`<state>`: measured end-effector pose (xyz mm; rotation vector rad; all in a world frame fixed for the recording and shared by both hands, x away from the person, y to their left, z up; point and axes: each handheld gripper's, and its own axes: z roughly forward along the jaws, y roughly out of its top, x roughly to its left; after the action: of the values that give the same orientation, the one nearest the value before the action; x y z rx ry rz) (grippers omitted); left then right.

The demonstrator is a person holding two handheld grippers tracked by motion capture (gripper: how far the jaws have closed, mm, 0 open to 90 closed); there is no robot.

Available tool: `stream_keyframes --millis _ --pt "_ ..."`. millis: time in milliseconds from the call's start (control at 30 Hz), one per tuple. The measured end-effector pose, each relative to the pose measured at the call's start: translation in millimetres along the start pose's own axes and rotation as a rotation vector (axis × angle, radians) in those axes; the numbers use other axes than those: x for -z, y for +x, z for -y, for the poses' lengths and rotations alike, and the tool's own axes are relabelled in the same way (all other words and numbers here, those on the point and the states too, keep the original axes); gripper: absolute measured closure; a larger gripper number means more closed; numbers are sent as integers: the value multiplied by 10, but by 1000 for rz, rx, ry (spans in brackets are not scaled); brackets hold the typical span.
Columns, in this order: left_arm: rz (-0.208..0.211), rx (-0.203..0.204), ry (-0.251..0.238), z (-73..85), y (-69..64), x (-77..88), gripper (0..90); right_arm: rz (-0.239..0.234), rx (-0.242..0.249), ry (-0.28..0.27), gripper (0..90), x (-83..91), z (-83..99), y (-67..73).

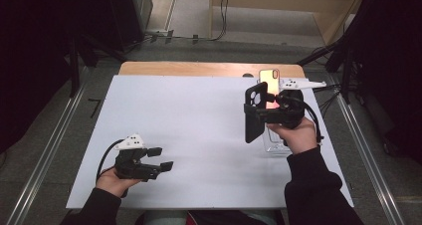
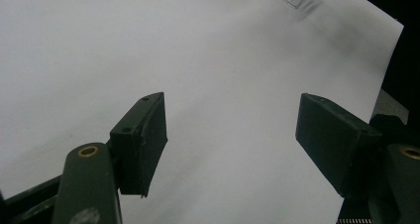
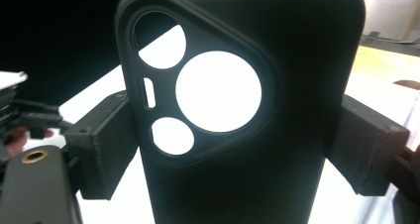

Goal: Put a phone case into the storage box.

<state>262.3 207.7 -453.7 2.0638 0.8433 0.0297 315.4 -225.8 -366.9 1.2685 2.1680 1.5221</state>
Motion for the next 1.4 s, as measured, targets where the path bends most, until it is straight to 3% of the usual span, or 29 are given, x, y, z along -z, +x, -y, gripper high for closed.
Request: stream_keyframes --millis 433,667,1200,1400 --pt "-8 10 3 13 0 13 286 116 -59 -50 126 156 -1 -225" --pt "-12 14 0 15 -3 16 286 206 -105 -83 126 228 33 -382" --pt "-4 37 -15 7 25 6 286 357 -127 -97 126 71 -20 -760" --pt "-14 40 -11 10 43 0 286 392 -123 -142 126 8 -17 -913"
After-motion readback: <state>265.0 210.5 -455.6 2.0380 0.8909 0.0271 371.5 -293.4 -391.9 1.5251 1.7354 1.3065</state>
